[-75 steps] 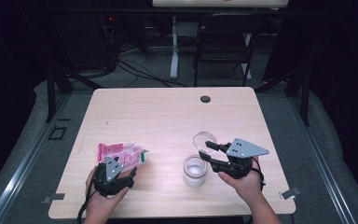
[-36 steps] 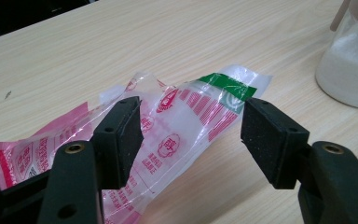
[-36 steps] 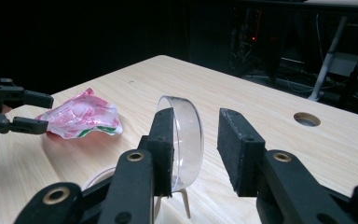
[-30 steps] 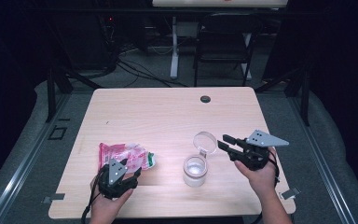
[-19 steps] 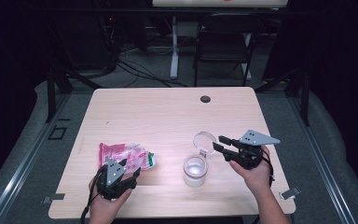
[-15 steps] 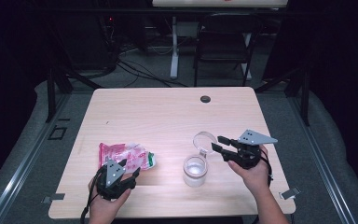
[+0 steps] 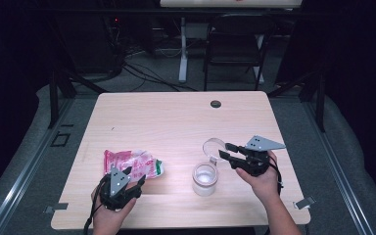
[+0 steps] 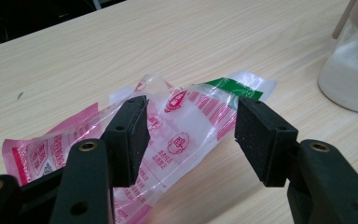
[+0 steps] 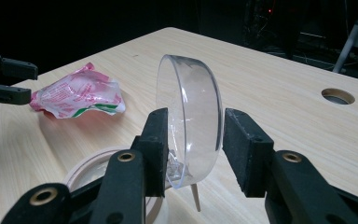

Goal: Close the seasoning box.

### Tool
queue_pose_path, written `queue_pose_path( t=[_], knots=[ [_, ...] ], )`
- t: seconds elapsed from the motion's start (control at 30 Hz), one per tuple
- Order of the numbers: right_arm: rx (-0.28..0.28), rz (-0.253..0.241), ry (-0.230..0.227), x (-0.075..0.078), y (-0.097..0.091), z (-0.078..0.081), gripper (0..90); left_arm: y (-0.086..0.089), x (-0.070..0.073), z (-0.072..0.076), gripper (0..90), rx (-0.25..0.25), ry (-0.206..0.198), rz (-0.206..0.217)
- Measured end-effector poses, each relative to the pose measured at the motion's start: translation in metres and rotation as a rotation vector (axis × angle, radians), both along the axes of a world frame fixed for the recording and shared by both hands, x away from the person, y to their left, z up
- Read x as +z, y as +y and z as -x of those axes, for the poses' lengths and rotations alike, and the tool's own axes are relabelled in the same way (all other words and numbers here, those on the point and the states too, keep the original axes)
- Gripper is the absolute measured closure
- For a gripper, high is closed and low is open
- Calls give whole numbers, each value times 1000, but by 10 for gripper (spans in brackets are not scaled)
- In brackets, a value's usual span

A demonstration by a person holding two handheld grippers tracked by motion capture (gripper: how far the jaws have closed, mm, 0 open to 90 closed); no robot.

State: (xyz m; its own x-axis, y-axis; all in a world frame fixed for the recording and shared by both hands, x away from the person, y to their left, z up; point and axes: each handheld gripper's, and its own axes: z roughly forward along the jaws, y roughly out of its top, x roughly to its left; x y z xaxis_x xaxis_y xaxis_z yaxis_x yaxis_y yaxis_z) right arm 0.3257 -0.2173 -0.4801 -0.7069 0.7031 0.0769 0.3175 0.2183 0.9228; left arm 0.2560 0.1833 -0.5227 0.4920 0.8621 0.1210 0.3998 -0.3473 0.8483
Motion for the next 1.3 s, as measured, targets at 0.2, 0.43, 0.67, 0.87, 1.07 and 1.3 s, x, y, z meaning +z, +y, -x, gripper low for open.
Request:
queue_pose_path(
  t=[0.2,0.43,0.67,0.87,1.07,1.3],
  knots=[
    [4,1,4,-1,2,-1,629,0,0,0,442,1,0,-9],
    [-1,8,0,-1,2,-1,688,1,-1,0,440,6,0,-8],
    [4,21,-10,0,3,0,711,1,-1,0,439,8,-2,-11],
    [8,37,-24,0,4,2,712,1,-1,0,438,12,-4,-14],
    [10,49,-34,1,5,3,711,1,-1,0,438,17,-4,-9],
    [13,65,-43,2,8,6,706,2,-1,0,436,17,-4,-7]
  ],
)
